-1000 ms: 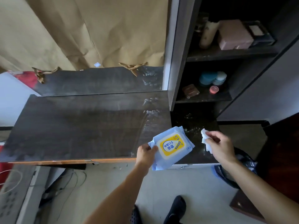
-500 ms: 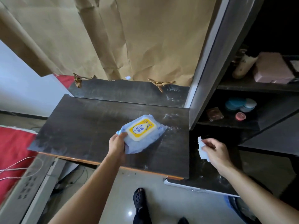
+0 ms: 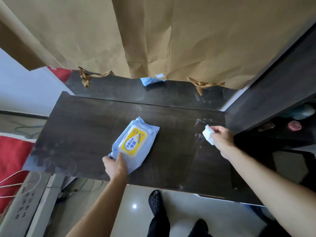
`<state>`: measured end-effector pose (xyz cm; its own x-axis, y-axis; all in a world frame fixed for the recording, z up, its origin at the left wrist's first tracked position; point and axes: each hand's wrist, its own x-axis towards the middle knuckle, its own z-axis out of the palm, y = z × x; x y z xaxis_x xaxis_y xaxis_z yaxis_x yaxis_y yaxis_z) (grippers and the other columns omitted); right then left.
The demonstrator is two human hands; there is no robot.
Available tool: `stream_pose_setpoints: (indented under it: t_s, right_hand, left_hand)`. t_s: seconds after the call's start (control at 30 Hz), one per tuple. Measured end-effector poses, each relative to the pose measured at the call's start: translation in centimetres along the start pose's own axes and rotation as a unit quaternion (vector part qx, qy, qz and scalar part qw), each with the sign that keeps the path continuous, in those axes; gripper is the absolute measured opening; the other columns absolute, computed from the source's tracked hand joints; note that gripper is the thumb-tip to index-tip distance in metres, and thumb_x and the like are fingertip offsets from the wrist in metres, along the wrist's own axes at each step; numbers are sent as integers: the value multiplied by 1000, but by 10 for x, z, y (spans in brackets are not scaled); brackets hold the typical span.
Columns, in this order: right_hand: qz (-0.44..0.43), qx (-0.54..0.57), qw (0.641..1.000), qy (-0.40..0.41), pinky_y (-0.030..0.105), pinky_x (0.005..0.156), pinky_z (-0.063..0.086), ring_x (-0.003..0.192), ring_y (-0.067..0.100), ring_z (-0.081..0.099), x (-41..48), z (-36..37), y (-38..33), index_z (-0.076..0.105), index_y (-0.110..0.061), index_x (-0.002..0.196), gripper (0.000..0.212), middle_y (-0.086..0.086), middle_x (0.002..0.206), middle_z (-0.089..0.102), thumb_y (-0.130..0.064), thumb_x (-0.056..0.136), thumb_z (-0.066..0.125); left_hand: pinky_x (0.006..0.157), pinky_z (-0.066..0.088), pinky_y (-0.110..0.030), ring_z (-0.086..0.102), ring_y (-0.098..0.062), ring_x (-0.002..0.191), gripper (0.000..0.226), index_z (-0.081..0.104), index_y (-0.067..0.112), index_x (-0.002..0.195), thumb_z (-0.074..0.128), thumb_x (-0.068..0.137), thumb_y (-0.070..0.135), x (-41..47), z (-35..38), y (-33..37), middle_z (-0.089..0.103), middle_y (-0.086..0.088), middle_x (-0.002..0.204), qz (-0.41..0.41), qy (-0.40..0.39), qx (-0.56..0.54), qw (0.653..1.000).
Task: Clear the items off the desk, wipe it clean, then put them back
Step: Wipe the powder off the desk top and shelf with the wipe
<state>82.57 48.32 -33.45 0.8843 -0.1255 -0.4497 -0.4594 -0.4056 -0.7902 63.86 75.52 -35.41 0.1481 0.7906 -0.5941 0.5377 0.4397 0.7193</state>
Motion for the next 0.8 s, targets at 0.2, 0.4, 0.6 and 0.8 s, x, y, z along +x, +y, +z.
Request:
stream_pose_setpoints:
  t_s: [0.2,0.4,0.6,0.8]
  right_hand:
    - [-94,-155,981,73,27,76,46,96,31,62,56,5,-19,66,-12,99,16,13,102,68,-9,84,63]
    - [-127,-303,940,90,36,92,45,108,38,56,103,18,-18,66,-8,109,27,17,117,63,-4,83,56]
    - [-240,-388,877,154,43,84,42,100,39,48,119,25,15,71,-9,103,33,17,106,57,4,77,56]
    - [-299,-416,855,82,36,68,44,80,33,52,60,12,44,76,-16,87,28,9,86,62,-6,80,52]
  left_hand:
    - [94,37,-42,43,-33,114,41,52,5,118,60,77,8,-18,12,10,50,-14,125,414,8,251,875]
    - [64,50,-39,57,-29,80,15,61,7,88,55,74,7,-31,74,-14,59,-7,91,557,-226,334,726]
    - [103,37,-40,47,-35,117,35,61,3,103,42,75,11,5,86,-61,54,-22,127,610,-237,435,619]
    - [108,36,-44,36,-30,131,47,60,3,115,35,77,12,8,82,-64,48,-20,138,599,-249,434,626]
